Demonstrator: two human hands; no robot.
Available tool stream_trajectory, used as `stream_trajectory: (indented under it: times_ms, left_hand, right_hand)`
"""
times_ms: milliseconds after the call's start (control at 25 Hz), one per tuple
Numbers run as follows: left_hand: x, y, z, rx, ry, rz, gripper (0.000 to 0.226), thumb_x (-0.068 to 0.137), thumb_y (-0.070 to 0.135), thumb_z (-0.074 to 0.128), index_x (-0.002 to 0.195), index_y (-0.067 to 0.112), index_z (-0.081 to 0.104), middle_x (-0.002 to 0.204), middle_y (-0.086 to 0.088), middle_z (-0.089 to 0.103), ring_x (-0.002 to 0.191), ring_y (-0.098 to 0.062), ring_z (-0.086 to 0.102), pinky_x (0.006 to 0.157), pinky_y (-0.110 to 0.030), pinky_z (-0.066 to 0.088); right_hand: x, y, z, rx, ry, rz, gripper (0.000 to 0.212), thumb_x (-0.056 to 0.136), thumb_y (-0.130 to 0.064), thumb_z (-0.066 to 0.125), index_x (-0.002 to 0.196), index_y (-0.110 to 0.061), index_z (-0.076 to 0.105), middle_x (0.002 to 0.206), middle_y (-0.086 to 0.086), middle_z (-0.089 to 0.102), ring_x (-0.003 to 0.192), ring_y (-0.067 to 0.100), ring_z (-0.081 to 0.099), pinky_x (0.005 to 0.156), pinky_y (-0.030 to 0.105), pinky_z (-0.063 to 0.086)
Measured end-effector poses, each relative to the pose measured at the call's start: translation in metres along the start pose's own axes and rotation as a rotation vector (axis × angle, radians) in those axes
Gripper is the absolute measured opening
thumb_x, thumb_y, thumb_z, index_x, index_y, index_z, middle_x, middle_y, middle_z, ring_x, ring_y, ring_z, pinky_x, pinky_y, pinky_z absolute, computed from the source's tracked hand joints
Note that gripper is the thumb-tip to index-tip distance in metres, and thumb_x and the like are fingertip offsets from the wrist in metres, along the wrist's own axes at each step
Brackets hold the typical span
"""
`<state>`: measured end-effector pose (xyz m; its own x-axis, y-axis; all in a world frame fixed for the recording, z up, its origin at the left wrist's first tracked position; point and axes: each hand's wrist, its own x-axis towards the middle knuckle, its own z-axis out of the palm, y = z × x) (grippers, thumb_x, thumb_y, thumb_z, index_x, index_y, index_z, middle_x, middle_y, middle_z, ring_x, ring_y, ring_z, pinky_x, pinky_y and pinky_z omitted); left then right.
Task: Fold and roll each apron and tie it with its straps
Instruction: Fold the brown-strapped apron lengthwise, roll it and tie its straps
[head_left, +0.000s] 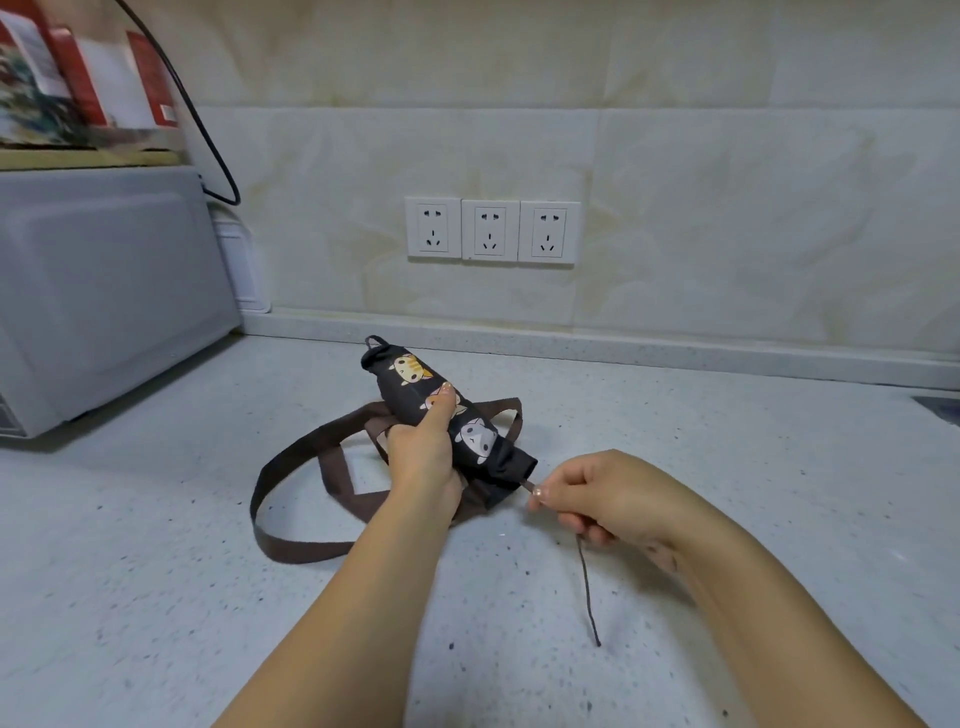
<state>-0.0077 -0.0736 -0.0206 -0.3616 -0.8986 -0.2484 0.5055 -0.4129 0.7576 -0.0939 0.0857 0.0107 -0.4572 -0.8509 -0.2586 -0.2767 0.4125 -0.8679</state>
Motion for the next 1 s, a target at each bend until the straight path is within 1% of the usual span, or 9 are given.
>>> stream_trajectory:
  times_ms: [160,320,400,480,600,680,760,880,1000]
  left_hand:
    - [0.003,0.006,-0.004,0.015,0.044,0.045,0.032,0.086,0.014,0.074,0.109,0.001,0.057,0.092,-0.015,0.069,0.063,-0.023,0.072,0.067,-0.039,0.061]
    - [0.006,0.003,-0.010,0.397,0.011,0.133,0.045,0.079,0.032,0.077,0.111,0.004,0.061,0.099,-0.012,0.072,0.085,-0.026,0.072,0.081,-0.041,0.059]
    - [0.000,0.005,-0.012,0.568,-0.118,0.185,0.038,0.080,0.034,0.077,0.105,0.007,0.066,0.093,-0.007,0.075,0.082,-0.022,0.073,0.074,-0.034,0.059]
    - [-0.012,0.007,-0.009,0.629,-0.253,0.178,0.031,0.082,0.032,0.077,0.100,0.009,0.069,0.087,-0.005,0.076,0.081,-0.021,0.074,0.075,-0.035,0.059]
    - [-0.023,0.002,-0.005,0.605,-0.465,0.097,0.028,0.084,0.033,0.075,0.101,0.011,0.073,0.096,-0.010,0.076,0.091,-0.027,0.073,0.091,-0.044,0.056]
    - [-0.030,-0.003,-0.002,0.507,-0.584,0.037,0.029,0.084,0.031,0.075,0.109,0.018,0.071,0.107,-0.014,0.073,0.101,-0.030,0.070,0.093,-0.046,0.054]
    - [-0.032,-0.007,0.000,0.490,-0.634,0.003,0.051,0.080,0.036,0.077,0.123,0.014,0.061,0.112,-0.014,0.071,0.104,-0.029,0.069,0.093,-0.043,0.054]
    - [-0.038,-0.009,0.002,0.542,-0.674,-0.082,0.053,0.076,0.044,0.074,0.115,0.008,0.067,0.109,-0.012,0.073,0.105,-0.025,0.069,0.096,-0.039,0.051]
    - [-0.041,-0.005,0.001,0.500,-0.720,-0.142,0.045,0.078,0.036,0.068,0.111,0.004,0.068,0.106,-0.013,0.073,0.100,-0.023,0.070,0.087,-0.032,0.055]
  right_hand:
    - [-0.009,-0.007,-0.007,-0.095,-0.059,-0.052,0.018,0.093,-0.026,0.061,0.084,-0.019,0.076,0.055,-0.006,0.052,0.051,0.011,0.042,0.052,0.019,0.037]
    - [-0.020,-0.013,-0.017,-0.247,-0.028,-0.085,0.019,0.092,-0.028,0.060,0.081,-0.028,0.075,0.061,-0.009,0.055,0.057,0.009,0.047,0.062,0.023,0.039]
    - [-0.020,-0.014,-0.019,-0.348,0.102,-0.159,0.019,0.094,-0.027,0.058,0.084,-0.030,0.073,0.076,-0.012,0.060,0.068,0.009,0.053,0.068,0.023,0.041]
    - [-0.009,-0.013,-0.018,-0.412,0.358,-0.266,0.018,0.096,-0.023,0.055,0.088,-0.027,0.071,0.088,-0.011,0.060,0.079,0.008,0.056,0.069,0.017,0.041]
    - [0.008,-0.005,-0.011,-0.231,0.600,-0.355,0.016,0.092,-0.017,0.061,0.088,-0.025,0.074,0.085,-0.014,0.062,0.077,-0.001,0.055,0.065,0.007,0.037]
    - [0.014,-0.003,-0.007,-0.082,0.591,-0.317,0.014,0.088,-0.018,0.066,0.080,-0.026,0.075,0.080,-0.015,0.067,0.074,-0.003,0.058,0.064,0.008,0.038]
    - [0.017,-0.002,-0.003,-0.003,0.579,-0.276,0.014,0.087,-0.017,0.067,0.078,-0.025,0.074,0.075,-0.014,0.067,0.070,0.000,0.059,0.064,0.017,0.041]
    - [0.024,0.002,0.006,-0.122,0.623,-0.277,0.015,0.089,-0.013,0.063,0.092,-0.020,0.077,0.090,-0.004,0.065,0.081,0.012,0.062,0.067,0.019,0.044]
    - [0.024,0.002,0.008,-0.157,0.648,-0.280,0.014,0.090,-0.015,0.064,0.099,-0.017,0.074,0.096,-0.004,0.048,0.075,0.005,0.055,0.054,0.007,0.040]
